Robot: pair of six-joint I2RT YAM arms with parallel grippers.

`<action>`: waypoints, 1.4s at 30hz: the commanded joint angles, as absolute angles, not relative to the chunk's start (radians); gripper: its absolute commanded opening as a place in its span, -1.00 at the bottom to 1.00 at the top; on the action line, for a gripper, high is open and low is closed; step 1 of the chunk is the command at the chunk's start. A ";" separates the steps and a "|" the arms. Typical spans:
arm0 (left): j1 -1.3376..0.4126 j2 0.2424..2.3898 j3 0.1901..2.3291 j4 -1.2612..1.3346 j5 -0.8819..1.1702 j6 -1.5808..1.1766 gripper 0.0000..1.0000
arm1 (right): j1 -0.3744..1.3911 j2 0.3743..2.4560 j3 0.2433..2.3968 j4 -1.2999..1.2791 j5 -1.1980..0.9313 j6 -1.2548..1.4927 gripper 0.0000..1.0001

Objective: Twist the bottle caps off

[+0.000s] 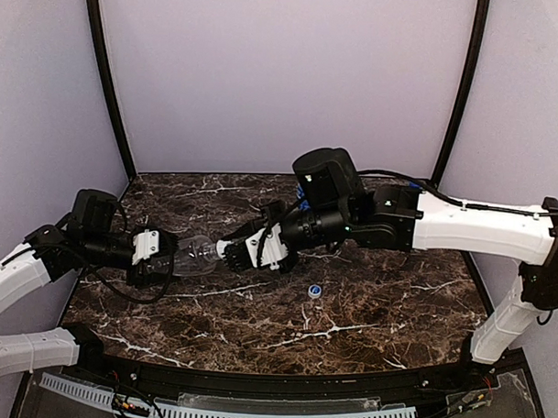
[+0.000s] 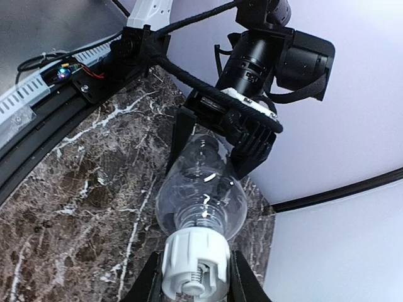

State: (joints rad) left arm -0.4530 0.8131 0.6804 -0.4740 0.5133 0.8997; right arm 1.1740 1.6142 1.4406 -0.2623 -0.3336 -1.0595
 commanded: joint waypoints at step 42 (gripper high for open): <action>-0.267 0.673 0.537 -0.010 0.308 0.172 -0.49 | 1.055 2.274 1.849 -0.900 0.015 -0.206 0.07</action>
